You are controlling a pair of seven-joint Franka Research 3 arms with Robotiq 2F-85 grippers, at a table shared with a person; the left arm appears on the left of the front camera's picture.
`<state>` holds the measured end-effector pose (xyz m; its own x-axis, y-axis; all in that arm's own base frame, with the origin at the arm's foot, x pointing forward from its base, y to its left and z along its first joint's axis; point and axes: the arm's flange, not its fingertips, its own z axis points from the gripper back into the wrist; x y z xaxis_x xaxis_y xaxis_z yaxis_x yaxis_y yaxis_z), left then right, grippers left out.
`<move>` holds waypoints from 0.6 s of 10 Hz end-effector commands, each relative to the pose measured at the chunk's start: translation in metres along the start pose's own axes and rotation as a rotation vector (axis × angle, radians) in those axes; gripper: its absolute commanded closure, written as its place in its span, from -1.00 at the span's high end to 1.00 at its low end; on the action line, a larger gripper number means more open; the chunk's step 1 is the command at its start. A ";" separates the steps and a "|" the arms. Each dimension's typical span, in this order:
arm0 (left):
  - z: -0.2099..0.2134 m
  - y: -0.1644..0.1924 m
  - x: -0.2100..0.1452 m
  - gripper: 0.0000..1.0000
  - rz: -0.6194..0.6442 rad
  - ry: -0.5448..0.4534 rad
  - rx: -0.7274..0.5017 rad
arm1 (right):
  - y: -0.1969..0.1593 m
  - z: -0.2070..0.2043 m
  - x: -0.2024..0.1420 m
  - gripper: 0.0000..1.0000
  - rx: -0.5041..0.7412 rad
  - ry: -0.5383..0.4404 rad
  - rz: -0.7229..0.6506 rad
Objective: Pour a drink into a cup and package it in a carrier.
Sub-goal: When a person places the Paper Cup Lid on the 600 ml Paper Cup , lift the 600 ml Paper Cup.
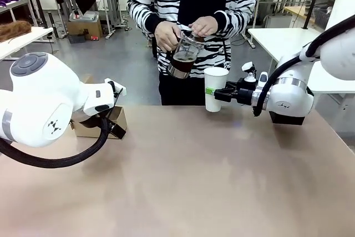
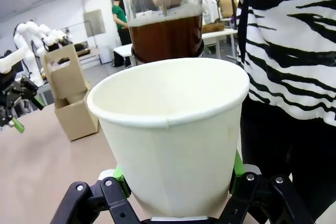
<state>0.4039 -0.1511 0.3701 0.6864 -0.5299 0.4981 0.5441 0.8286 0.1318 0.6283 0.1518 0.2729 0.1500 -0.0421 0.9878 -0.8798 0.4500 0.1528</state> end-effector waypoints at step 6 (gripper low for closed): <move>0.000 0.000 0.000 1.00 0.000 -0.001 -0.001 | 0.003 -0.002 0.004 0.60 -0.008 -0.012 -0.011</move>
<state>0.4039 -0.1511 0.3701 0.6864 -0.5299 0.4981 0.5441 0.8286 0.1318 0.6283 0.1518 0.2733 0.1495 -0.0424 0.9879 -0.8799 0.4501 0.1525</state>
